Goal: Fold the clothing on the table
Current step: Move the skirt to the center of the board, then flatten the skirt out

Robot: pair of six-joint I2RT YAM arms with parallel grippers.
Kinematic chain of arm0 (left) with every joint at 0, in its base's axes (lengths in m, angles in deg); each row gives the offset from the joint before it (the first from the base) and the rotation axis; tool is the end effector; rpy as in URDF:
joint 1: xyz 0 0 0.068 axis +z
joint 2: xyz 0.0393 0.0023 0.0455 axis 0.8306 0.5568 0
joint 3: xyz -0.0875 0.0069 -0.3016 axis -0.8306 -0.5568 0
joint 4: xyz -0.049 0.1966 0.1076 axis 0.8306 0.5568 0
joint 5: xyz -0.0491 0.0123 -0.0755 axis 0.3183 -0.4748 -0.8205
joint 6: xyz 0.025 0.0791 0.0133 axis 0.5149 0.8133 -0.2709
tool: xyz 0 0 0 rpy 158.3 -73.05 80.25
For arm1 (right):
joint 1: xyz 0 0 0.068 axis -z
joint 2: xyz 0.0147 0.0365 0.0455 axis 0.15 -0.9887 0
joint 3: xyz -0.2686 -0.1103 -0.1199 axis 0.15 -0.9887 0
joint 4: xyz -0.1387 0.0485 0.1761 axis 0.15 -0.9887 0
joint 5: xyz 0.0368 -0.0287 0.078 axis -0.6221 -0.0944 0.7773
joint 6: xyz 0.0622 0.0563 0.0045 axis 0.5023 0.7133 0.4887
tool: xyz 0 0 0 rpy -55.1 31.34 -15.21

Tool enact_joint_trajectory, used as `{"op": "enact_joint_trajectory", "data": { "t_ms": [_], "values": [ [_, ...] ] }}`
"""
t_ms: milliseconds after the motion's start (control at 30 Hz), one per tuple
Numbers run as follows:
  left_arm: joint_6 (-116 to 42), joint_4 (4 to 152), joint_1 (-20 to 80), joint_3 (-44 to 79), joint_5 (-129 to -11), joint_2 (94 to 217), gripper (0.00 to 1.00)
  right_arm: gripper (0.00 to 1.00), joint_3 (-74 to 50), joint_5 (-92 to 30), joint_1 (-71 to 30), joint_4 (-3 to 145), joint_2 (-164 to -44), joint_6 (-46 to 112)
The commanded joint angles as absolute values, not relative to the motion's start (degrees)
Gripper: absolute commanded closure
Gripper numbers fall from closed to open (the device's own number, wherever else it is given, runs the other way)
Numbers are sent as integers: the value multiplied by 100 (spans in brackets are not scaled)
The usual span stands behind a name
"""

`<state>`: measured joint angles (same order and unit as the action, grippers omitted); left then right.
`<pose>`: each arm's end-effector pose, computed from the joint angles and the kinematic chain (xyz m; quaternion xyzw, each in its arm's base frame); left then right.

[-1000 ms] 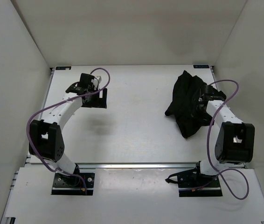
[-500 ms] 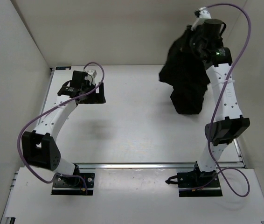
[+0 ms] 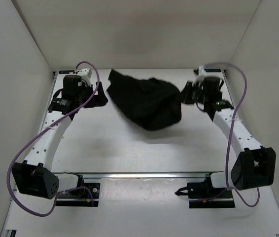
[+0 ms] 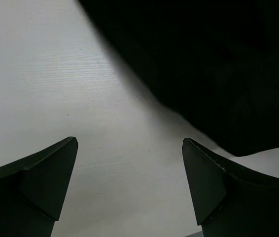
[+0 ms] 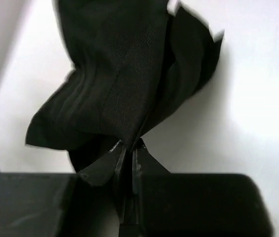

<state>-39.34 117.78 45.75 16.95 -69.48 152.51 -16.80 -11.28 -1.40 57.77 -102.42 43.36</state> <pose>0.2494 -0.0560 0.3714 -0.0006 0.8990 -0.1522 0.4106 0.2986 0.0876 0.3889 -0.0842 0.8136 0.3199 0.4782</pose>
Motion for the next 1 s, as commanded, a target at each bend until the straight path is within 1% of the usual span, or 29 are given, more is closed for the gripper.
{"op": "enact_joint_trajectory", "data": {
  "t_ms": [0, 100, 133, 200, 233, 267, 300, 333, 367, 400, 500, 567, 633, 667, 767, 800, 833, 867, 967],
  "values": [
    [-3960, 11731, 4562, 1544, -7226, 15245, 2, 95, -3696, -1479, -235, 7017, -9800, 4572],
    [-3934, 11705, 4387, 1438, -7489, 15385, 1, 87, -4404, -1750, -333, 7106, -9878, 4809],
    [-3942, 11775, 4342, 1403, -7542, 15472, 1, 78, -4440, -1873, -376, 7028, -9922, 4818],
    [-3995, 11784, 4123, 1289, -7551, 15587, 1, 56, -4248, -1979, -289, 6773, -9949, 4705],
    [-4074, 11758, 3965, 1141, -7630, 15640, 1, 37, -4116, -2041, -228, 6581, -9984, 4660],
    [-4161, 11653, 3825, 991, -7726, 15684, 1, 26, -4080, -2041, -97, 6379, -9923, 4625],
    [-4171, 11600, 3762, 911, -7771, 15684, 2, 17, -3932, -2041, 9, 6299, -9905, 4590],
    [-4363, 11452, 3622, 728, -7815, 15684, 1, 12, -3844, -2085, 45, 6272, -9835, 4555],
    [-4538, 11320, 3499, 578, -7937, 15710, 1, 3, -3790, -2137, 115, 6176, -9756, 4467],
    [-4706, 11214, 3385, 481, -8051, 15711, 1, 1, -3746, -2234, 159, 6053, -9677, 4449],
    [-5067, 11038, 3103, 191, -7930, 15632, 2, 1, -3790, -2235, 326, 5746, -9484, 4388],
    [-5374, 10932, 2796, -20, -7832, 15509, 6, 5, -3947, -2226, 379, 5683, -9379, 4370],
    [-5734, 10827, 2725, -441, -7867, 15386, 9, 8, -4228, -2209, 405, 5534, -9325, 4309],
    [-5944, 10687, 2655, -556, -7990, 15272, 11, 12, -4229, -2226, 388, 5455, -9290, 4308],
    [-6525, 10257, 2365, -1310, -7780, 14920, 11, 20, -4510, -2147, 327, 5436, -9202, 4308],
    [-6796, 9976, 2312, -1444, -7780, 14841, 11, 27, -4606, -2182, 292, 5471, -9210, 4326],
    [-6921, 9808, 2259, -1715, -7849, 14814, 11, 30, -4686, -2182, 274, 5489, -9193, 4317],
    [-7131, 9493, 2215, -1952, -7955, 14832, 13, 31, -4739, -2173, 239, 5489, -9237, 4343],
    [-7326, 8955, 2040, -2156, -7851, 14980, 16, 43, -4774, -2173, 124, 5358, -9447, 4282]
  ]
}}
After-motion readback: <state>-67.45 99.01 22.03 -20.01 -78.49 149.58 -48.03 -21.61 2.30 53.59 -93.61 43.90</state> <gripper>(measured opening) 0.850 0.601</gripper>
